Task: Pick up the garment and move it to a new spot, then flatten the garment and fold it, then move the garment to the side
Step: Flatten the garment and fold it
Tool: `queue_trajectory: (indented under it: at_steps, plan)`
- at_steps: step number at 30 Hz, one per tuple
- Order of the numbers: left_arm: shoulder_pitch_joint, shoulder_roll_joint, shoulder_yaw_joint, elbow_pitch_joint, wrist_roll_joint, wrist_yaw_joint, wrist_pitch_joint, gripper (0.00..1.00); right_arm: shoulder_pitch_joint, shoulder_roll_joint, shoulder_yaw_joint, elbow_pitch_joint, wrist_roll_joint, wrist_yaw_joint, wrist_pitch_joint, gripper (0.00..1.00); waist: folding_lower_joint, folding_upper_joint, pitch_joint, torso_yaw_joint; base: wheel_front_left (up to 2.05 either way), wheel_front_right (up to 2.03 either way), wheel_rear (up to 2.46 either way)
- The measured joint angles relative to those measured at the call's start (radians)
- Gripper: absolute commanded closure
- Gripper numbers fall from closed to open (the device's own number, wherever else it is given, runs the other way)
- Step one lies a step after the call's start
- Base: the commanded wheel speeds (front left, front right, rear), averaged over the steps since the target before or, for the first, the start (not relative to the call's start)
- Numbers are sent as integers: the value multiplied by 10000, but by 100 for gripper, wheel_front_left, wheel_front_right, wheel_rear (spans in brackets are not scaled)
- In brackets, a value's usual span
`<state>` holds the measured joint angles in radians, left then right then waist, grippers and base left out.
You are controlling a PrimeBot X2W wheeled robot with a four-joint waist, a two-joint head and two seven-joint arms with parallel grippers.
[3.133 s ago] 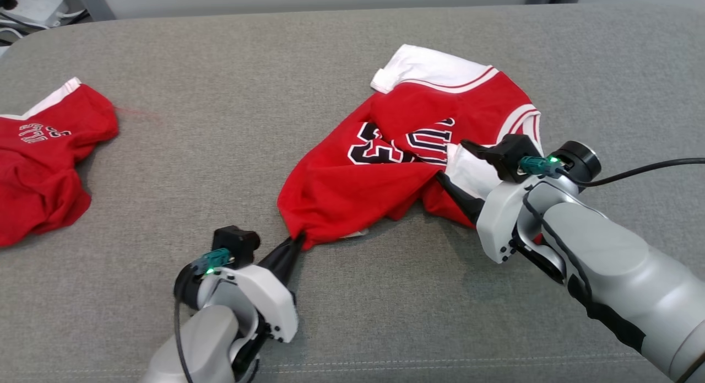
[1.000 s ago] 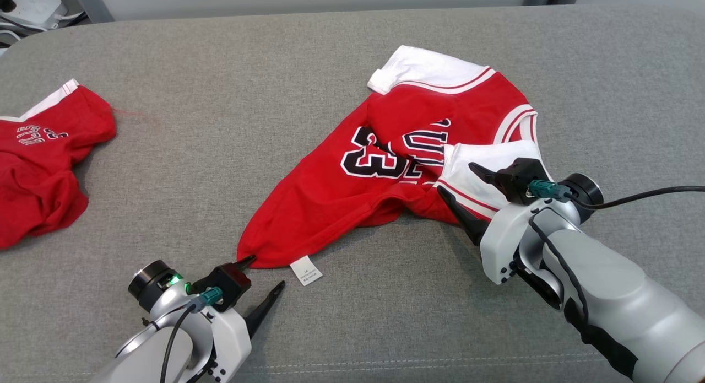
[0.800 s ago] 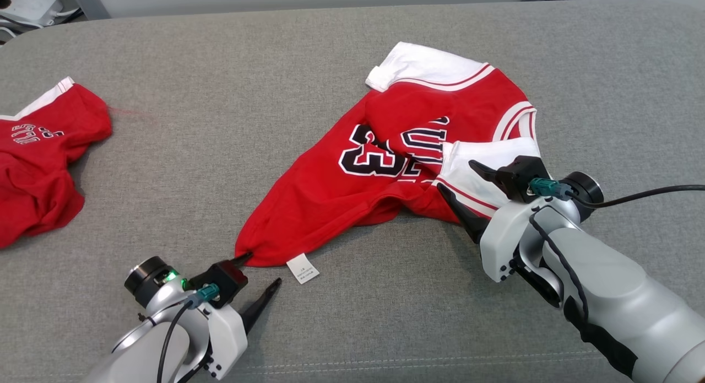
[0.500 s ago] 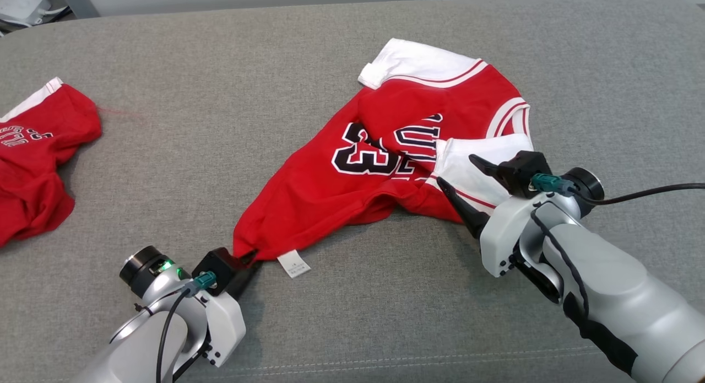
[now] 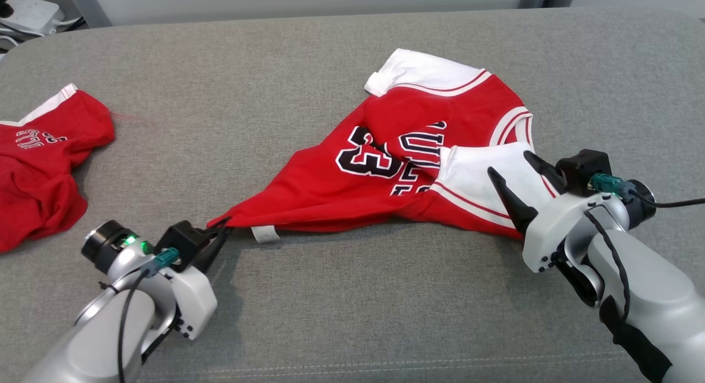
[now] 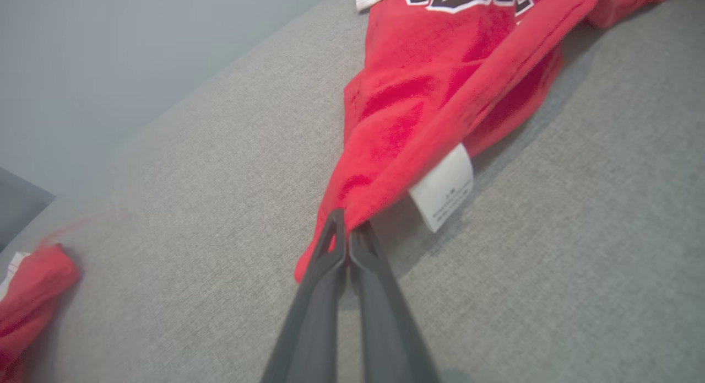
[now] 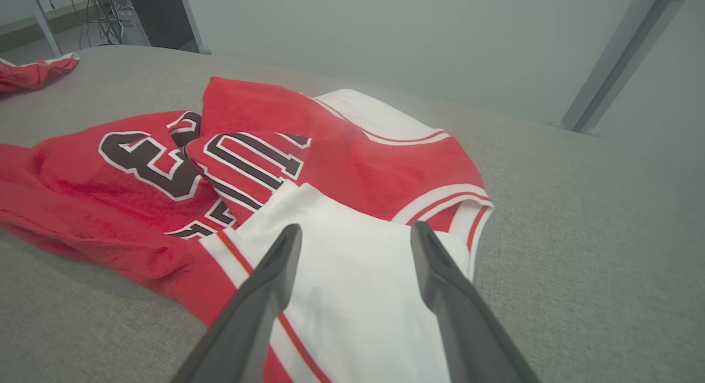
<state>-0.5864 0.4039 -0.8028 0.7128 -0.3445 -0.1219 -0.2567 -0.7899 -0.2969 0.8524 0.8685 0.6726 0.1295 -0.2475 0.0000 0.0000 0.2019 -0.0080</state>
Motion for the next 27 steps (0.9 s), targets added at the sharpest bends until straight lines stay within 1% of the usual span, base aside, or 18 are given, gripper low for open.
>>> queue_trajectory:
  at_steps: [3, 7, 13, 18, 23, 27]
  plan:
    - [81, 270, 314, -61, -21, 2, 0, 100, 256, 8, -314, 148, -48, 0, 0, 0, 0, 0, -57, 80, 0, 0, 0]
    - [328, 556, 769, -50, -199, 194, 0, 100, 444, 10, -625, 232, -81, 0, 0, 0, 0, 0, -59, 187, 0, 0, 0]
    - [683, 830, 1166, -10, -290, 263, 0, 100, 445, 35, -1007, 397, -33, 0, 0, 0, 0, 0, 106, 373, 0, 0, 0]
    - [692, 802, 1402, -38, -343, 263, 0, 100, 407, 94, -1034, 579, 221, 0, 6, 0, 0, 0, 369, 528, 0, 0, 0]
    - [689, 539, 1461, -153, -291, 263, 0, 100, 256, 215, -966, 767, 516, 0, 50, 0, 0, 0, 671, 696, 0, 0, 0]
    - [659, 447, 1490, -221, -161, 261, 0, 100, 4, 305, -911, 878, 771, 0, 125, 0, 0, 0, 909, 831, 0, 0, 0]
